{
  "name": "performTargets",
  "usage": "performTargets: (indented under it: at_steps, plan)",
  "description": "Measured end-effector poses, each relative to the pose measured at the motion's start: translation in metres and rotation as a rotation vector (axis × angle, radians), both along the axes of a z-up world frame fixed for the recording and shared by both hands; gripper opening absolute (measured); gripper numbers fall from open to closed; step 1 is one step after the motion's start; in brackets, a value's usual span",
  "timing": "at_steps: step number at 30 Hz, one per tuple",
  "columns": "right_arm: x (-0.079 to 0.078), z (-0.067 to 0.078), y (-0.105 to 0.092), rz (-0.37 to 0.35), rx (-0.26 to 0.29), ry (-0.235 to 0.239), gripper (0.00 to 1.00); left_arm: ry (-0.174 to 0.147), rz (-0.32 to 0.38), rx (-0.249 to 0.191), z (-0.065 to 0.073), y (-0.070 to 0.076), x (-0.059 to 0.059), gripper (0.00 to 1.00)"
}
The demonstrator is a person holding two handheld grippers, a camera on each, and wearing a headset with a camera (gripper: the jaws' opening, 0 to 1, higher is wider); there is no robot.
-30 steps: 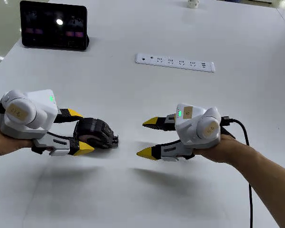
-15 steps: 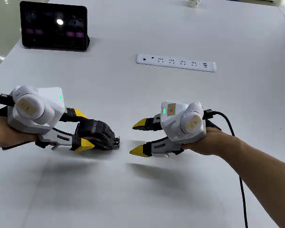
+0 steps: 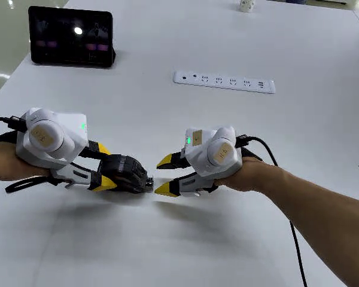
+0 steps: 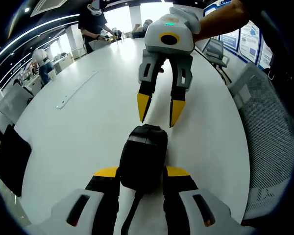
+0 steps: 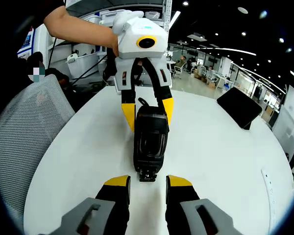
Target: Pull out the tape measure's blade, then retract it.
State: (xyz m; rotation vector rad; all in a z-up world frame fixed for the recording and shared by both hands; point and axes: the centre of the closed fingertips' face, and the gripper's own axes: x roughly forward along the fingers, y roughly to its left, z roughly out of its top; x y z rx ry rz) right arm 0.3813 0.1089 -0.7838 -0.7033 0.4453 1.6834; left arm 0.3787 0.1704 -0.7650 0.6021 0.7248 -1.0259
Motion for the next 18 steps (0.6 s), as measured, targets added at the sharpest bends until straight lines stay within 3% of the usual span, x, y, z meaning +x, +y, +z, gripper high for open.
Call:
performTargets:
  at_steps: [4, 10, 18]
  plan:
    - [-0.001, -0.007, 0.003, 0.022, -0.027, -0.017, 0.24, -0.002, -0.031, 0.020, -0.004, 0.000, 0.000, 0.29]
    - [0.000, -0.015, 0.007, 0.027, -0.056, -0.004, 0.21, -0.003, -0.068, 0.051, -0.010, 0.000, 0.001, 0.28]
    - [0.003, -0.022, 0.014, 0.032, -0.069, 0.022, 0.16, 0.021, -0.059, 0.040, -0.009, 0.001, 0.001, 0.27]
